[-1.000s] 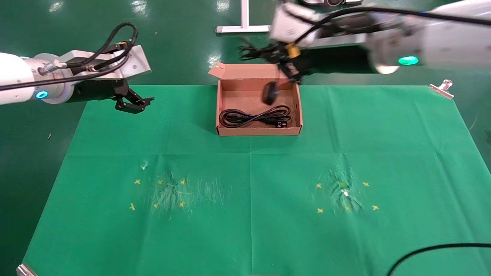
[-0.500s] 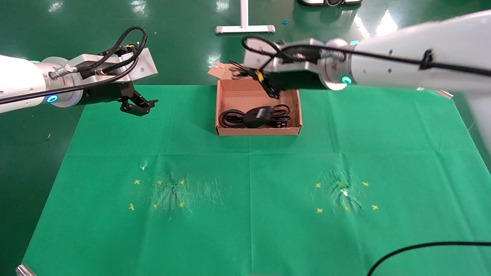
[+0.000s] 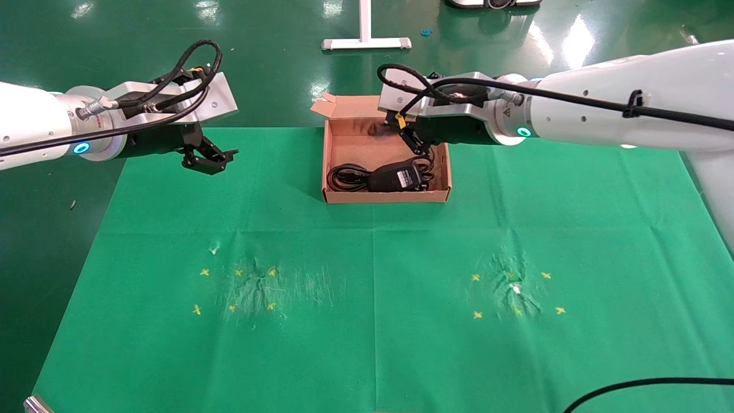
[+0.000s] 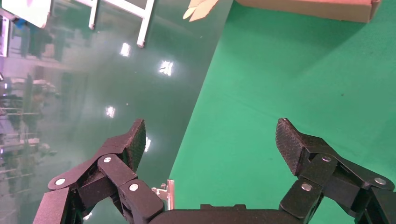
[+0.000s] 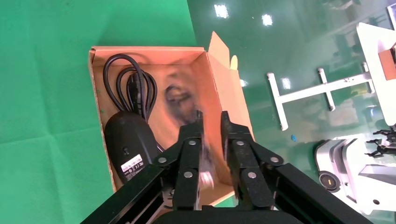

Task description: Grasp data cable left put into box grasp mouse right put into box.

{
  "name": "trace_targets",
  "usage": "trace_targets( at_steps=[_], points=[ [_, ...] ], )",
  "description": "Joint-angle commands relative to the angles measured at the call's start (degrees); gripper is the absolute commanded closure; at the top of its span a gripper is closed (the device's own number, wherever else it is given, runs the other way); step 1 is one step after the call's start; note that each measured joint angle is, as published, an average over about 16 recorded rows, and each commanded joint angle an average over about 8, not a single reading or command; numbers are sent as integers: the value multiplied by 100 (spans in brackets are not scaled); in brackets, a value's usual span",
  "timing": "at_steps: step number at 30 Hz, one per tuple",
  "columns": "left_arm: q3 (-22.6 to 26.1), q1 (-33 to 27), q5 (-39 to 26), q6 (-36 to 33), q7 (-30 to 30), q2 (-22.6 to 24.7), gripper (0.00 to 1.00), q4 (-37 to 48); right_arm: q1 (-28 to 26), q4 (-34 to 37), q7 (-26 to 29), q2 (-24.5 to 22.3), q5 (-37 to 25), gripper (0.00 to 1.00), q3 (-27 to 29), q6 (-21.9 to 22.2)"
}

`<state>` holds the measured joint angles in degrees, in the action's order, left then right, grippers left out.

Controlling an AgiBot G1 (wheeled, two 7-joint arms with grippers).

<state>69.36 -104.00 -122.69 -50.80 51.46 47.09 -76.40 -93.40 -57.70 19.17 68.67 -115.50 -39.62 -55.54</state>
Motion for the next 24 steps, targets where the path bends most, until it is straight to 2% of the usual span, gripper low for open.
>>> trace_targets(
  at_steps=[1, 13, 24],
  points=[
    [0, 0, 5, 1, 0, 3, 0, 5, -7, -25, 5, -9, 2, 0, 0, -10],
    [0, -4, 26, 9, -18, 22, 0, 51, 38, -123, 0, -106, 168, 0, 53, -112],
    [1, -12, 63, 18, -66, 31, 0, 90, 573, -370, -143, -658, 1388, 0, 444, -603]
  ],
)
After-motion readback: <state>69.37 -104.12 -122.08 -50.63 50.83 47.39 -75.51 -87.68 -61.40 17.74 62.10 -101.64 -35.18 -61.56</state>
